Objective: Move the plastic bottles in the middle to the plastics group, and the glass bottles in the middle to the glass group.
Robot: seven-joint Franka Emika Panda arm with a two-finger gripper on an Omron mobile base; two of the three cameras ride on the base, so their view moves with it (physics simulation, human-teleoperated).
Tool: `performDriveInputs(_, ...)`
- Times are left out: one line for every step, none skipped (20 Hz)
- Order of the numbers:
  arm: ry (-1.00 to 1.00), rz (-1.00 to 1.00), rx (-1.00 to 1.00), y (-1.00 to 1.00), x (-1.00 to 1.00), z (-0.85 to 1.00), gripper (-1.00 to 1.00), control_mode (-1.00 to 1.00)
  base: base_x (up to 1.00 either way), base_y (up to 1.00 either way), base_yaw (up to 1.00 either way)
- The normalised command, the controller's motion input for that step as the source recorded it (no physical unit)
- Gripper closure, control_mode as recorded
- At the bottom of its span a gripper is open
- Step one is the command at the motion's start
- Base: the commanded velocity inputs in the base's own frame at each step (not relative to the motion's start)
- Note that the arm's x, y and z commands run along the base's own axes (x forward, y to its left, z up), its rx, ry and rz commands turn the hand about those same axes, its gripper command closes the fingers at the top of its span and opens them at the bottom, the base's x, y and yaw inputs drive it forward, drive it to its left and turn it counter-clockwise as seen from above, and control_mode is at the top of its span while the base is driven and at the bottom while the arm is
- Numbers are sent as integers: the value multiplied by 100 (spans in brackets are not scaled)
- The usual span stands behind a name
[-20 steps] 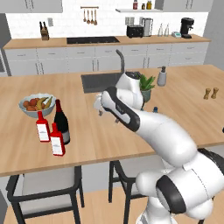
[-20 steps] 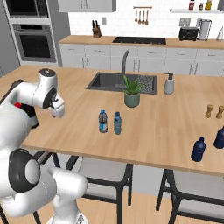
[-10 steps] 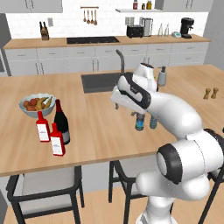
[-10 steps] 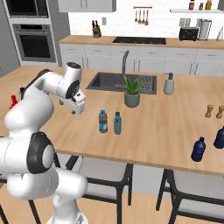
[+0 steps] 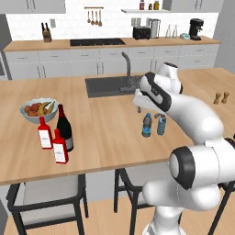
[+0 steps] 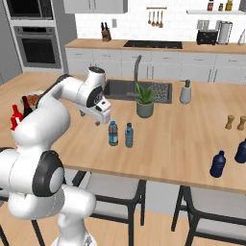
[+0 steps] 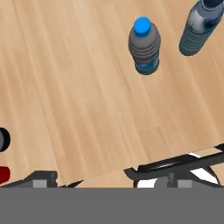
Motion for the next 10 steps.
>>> performDriveInputs(0, 0, -12, -57, 15, 0, -100, -100, 0, 0, 0)
performDriveInputs(0, 0, -9, -58, 17, 0, -100, -100, 0, 0, 0)
performDriveInputs(3, 0, -10, -61, 12, 0, -100, -100, 0, 0, 0)
performDriveInputs(1, 2, -12, -54, 8, 0, -100, -100, 0, 0, 0)
performDriveInputs(5, 3, -11, -53, 12, -2, -100, -100, 0, 0, 0)
performDriveInputs(8, 5, -4, -52, 14, -1, -100, -100, 0, 0, 0)
performDriveInputs(6, 7, 0, -49, 11, -4, -100, -100, 0, 0, 0)
performDriveInputs(5, 10, 0, -47, 12, -4, -100, -100, 0, 0, 0)
performDriveInputs(1, 11, 0, -47, 19, -1, -100, -100, 0, 0, 0)
performDriveInputs(0, 11, 0, -40, 21, -2, -100, -100, 0, 0, 0)
